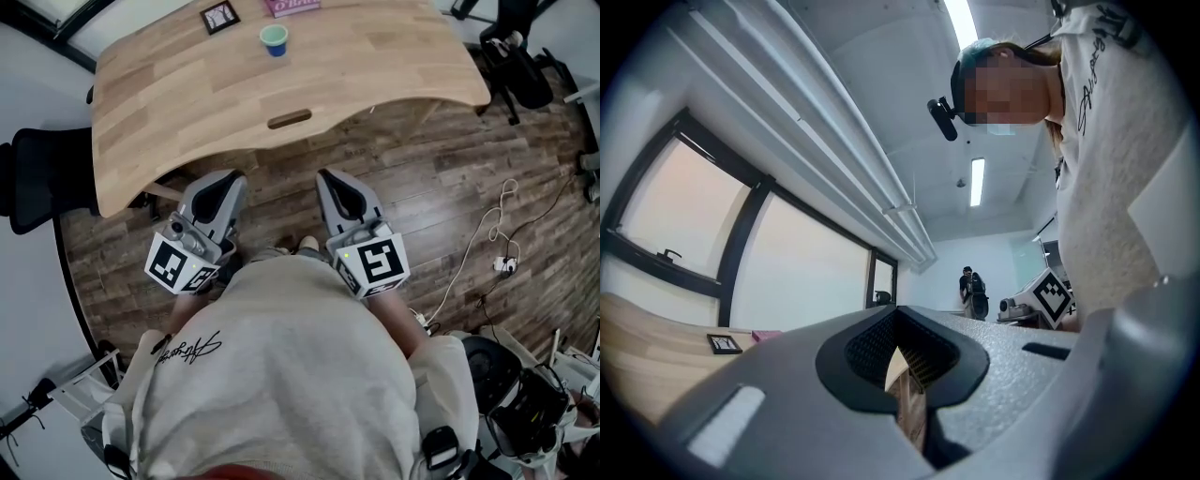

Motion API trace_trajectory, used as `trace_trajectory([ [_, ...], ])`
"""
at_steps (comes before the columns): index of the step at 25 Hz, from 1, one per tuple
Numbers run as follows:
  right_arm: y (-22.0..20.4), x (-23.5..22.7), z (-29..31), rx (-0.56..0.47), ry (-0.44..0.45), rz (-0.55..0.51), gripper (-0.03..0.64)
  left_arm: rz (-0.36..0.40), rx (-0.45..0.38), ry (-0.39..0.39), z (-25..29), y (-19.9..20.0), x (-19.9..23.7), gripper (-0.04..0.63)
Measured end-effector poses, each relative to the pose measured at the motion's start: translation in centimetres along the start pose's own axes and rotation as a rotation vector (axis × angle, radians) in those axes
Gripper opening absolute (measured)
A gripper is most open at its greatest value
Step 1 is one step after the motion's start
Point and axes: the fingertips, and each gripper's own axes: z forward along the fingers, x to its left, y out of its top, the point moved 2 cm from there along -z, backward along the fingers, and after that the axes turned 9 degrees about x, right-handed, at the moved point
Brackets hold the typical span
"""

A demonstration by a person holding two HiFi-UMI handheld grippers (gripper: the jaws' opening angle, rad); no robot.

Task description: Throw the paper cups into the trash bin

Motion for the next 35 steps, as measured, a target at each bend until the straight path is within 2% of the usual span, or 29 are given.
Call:
trace_trajectory([
  [8, -0.8, 0.0, -0.4, 0.018, 0.016, 0.007, 0.009, -0.008, 0.011, 0.039, -0.9, -0.3, -0.2, 0.003],
  [13, -0.9, -0.1, -0.1, 0.030, 0.041, 0.004, 0.009, -0.013, 0.017, 0.041, -0.6, -0.3, -0.3, 0.003],
  [18, -0.6, -0.4, 0.4, 0.037, 0.047, -0.008, 0.009, 0.015, 0.009, 0.017, 0.3, 0.2, -0.2, 0.003],
  [25, 0.3, -1.7, 1.6, 0.037, 0.026, -0.027, 0.009, 0.027, -0.005, 0.023, 1.3, 0.5, 2.1, 0.003],
  [35, 2.3, -4.2, 6.5, 0.030, 0.025, -0.039, 0.011, 0.017, 0.004, 0.023, 4.2, 0.1, 7.1, 0.003],
])
